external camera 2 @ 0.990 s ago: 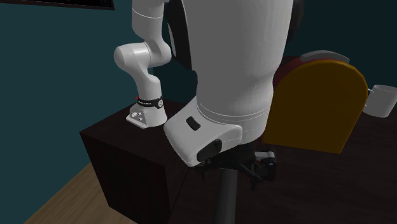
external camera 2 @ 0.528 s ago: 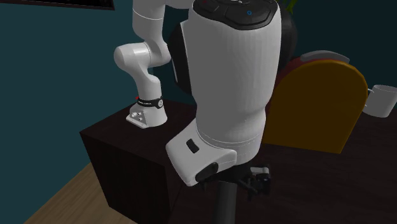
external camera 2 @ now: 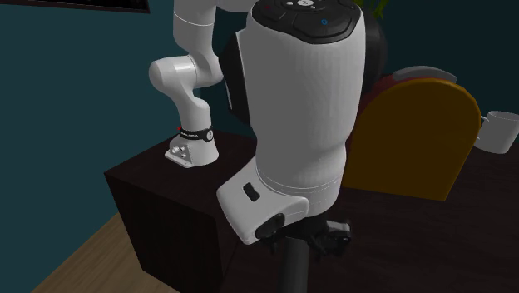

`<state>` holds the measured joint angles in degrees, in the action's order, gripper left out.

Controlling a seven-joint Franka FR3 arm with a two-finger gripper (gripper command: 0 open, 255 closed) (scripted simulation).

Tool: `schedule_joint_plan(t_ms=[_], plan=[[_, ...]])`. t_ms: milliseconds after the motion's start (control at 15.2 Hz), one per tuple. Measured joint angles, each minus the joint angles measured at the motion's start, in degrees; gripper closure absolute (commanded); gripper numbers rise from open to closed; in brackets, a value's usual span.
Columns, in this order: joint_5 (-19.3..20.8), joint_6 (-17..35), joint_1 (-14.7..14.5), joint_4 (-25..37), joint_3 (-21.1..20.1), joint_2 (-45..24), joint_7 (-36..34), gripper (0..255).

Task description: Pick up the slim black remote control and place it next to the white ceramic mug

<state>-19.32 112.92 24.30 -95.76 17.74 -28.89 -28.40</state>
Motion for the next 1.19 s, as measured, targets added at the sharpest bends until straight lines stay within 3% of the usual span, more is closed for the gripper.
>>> schedule_joint_plan(t_ms=[660,1188], plan=[[0.03,-0.17,0.01,0.16,0.1,0.24,-0.08,255],[1.12,-4.64,-0.22,2.41,0.5,2.45,-1.33,255]])
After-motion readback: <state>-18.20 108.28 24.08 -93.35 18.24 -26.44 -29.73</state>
